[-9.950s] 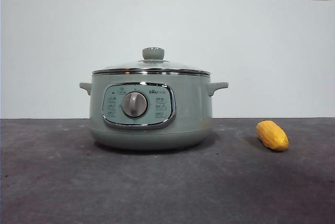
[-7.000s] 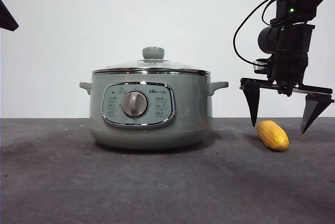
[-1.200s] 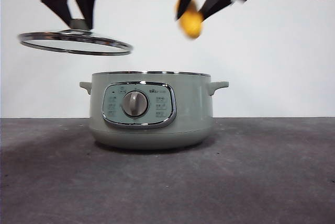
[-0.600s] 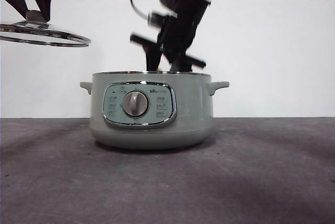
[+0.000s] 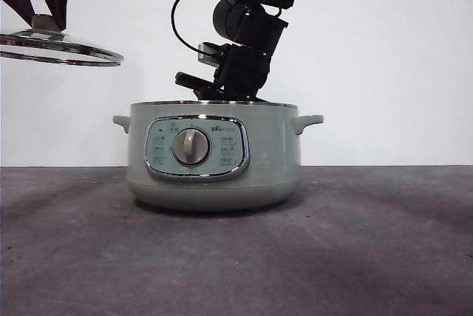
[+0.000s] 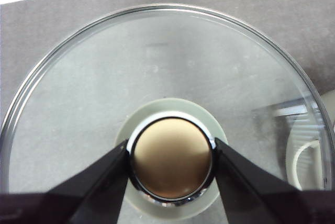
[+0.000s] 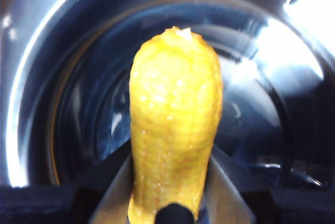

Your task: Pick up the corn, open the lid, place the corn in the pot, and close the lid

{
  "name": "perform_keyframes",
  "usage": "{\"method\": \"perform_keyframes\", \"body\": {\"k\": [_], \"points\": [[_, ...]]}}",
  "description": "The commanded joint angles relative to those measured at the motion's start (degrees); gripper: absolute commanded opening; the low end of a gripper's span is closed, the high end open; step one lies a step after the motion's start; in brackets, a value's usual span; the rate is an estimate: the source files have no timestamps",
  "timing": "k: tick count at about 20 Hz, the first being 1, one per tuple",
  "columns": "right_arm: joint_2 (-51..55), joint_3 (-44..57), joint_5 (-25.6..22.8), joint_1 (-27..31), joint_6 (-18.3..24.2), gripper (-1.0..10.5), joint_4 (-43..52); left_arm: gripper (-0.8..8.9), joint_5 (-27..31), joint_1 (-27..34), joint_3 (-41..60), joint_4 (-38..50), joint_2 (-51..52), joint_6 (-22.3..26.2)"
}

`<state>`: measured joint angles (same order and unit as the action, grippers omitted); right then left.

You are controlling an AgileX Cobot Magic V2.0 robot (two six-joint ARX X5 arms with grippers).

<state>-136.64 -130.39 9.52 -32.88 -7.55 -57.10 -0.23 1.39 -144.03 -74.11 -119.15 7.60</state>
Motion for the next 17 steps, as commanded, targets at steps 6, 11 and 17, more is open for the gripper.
{"method": "perform_keyframes", "body": {"k": [6,11,17], "points": [[-2.01,0.26,-3.06,-3.04,2.25,-0.1,-1.38,-0.13,-0.22,0.17,-0.96,1.07,1.09,0.98],[-2.19,0.26,-3.56,-3.13,1.09,4.9,-1.62,-0.13,-0.24,0.17,-0.96,1.29,1.11,1.05],[2.4,-3.15,-9.25,-3.91,0.63,4.6,-1.2,-0.13,-0.2,-1.44,-0.96,2.93,1.11,1.03]]}}
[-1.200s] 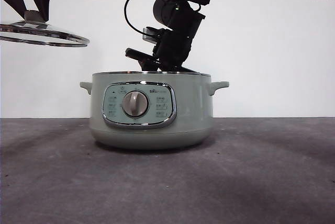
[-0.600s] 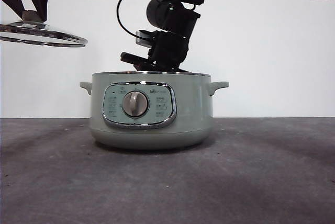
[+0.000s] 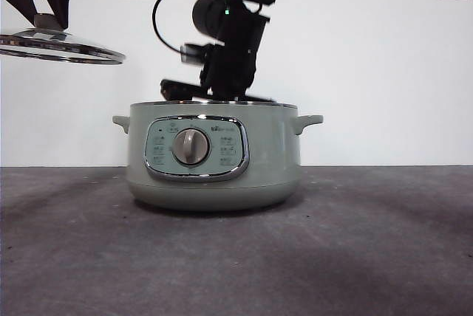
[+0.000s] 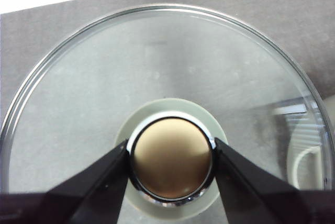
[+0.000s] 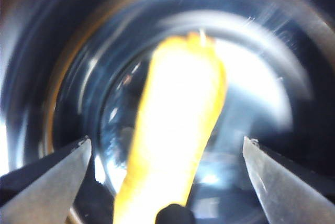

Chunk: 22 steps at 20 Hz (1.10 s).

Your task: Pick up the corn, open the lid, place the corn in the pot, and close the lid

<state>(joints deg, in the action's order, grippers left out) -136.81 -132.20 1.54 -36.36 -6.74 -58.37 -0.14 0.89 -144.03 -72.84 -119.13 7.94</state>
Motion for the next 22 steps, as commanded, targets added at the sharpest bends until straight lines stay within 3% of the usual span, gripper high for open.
{"method": "perform_keyframes", "body": {"k": [1,3,5,7,8,11,17,22], "points": [[5.07,-1.79,-1.68,-0.44,0.31,4.1,-0.61,-0.13,-0.28,-1.73,-0.96,1.66,1.09,0.66],[10.86,-1.79,-4.96,-0.44,0.85,3.3,-2.71,-0.13,-0.28,-3.91,-0.96,1.42,1.09,0.15],[16.7,-1.79,-13.79,-0.42,1.05,2.8,-6.88,-0.13,-0.28,-6.69,-0.96,1.68,1.09,-0.42],[21.79,-1.79,-20.61,-0.15,3.02,0.8,-11.74,-0.13,-0.26,-10.12,-0.96,1.73,1.09,-0.87],[23.71,-1.79,-21.9,0.68,3.5,0.5,-13.9,-0.13,-0.26,-12.07,-0.96,1.75,1.09,-0.96],[27.45,-1.77,-22.14,3.13,4.28,0.3,-20.39,-0.13,-0.26,-17.18,-0.94,1.77,1.09,-1.99],[34.95,0.09,-20.72,6.47,5.68,0.3,-20.57,-0.13,-0.26,-24.15,-0.9,0.61,0.94,-3.74],[44.3,13.81,-19.06,8.28,5.42,0.3,-20.55,-0.13,-0.26,-25.97,-0.87,0.44,0.9,-6.03]]}}
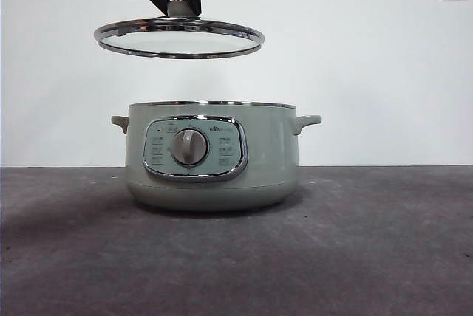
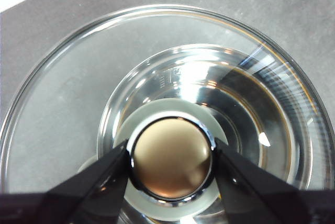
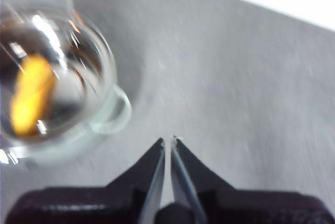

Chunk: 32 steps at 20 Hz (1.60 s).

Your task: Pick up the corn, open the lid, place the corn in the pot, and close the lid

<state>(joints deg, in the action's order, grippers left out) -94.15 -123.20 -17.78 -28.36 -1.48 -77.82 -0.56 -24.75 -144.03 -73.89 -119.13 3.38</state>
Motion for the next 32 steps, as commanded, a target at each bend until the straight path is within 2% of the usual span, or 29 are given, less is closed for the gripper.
{"method": "perform_keyframes", "body": {"k": [1,5,7,11,13,15,22,28,32], "points": [[3.87,8.98,0.2,0.31,0.15,0.3,-1.09,-0.13,0.11,-0.55,-0.87,1.36,0.87,-1.88],[13.14,26.38,0.48,0.31,-0.09,0.3,6.03,-0.13,0.13,-2.03,-0.76,1.51,0.15,-2.73],[17.46,34.05,0.46,0.31,-1.86,0.3,9.01,-0.13,0.17,-2.78,-0.76,1.4,-1.07,-2.75],[24.35,44.89,0.87,0.31,-3.61,0.3,12.28,-0.13,0.46,-4.46,-0.76,1.84,-3.8,-2.75],[26.99,48.11,3.87,0.31,-3.91,0.2,13.2,-0.13,0.59,-5.09,-0.76,2.19,-4.87,-2.8],[29.62,50.64,5.95,0.31,-3.65,0.0,14.86,-0.13,0.59,-5.51,-0.76,2.01,-6.29,-2.95],[37.09,53.11,7.72,0.31,-3.37,0.0,14.43,-0.13,2.27,-5.7,-0.76,1.53,-8.55,-3.13],[42.32,53.11,16.98,0.31,3.5,0.0,18.47,-0.13,2.25,-5.75,-0.76,1.46,-10.23,-2.95],[43.47,53.11,18.47,0.31,4.83,0.0,19.5,-0.13,2.29,-5.84,-0.76,1.2,-11.08,-3.13]]}}
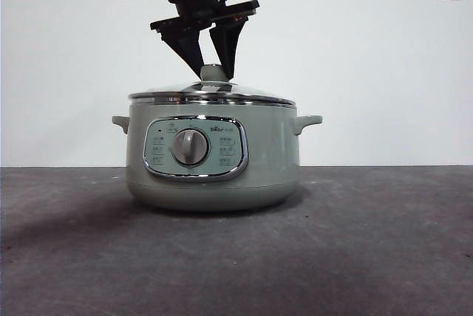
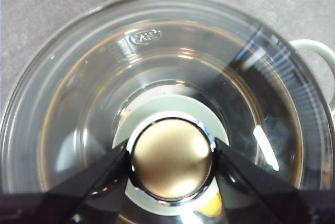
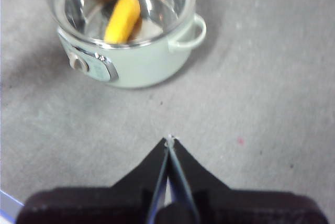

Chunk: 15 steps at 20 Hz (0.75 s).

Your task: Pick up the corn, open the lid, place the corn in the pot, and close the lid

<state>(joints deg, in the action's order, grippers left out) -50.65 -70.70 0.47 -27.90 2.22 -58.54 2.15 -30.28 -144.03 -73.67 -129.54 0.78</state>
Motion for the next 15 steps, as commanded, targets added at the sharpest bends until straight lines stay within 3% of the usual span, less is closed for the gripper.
{"method": "perform_keyframes", "body": {"k": [1,4,11,15], "points": [[-0.07,0.61,0.22,-0.15,1.29,0.0,0.13,-0.13,-0.42,-0.33,-0.76,1.18,-0.68,-0.52],[-0.07,0.61,0.52,-0.15,2.01,0.0,0.2,-0.13,-0.46,-0.37,-0.76,0.94,-0.68,-0.52],[-0.07,0.61,6.75,-0.15,4.48,0.0,0.31,-0.13,-1.53,-0.35,-0.63,-1.81,-0.79,1.18],[-0.07,0.61,7.28,-0.15,4.46,0.0,0.24,-0.13,-0.92,-0.24,-0.61,-1.49,-0.9,2.86]]}}
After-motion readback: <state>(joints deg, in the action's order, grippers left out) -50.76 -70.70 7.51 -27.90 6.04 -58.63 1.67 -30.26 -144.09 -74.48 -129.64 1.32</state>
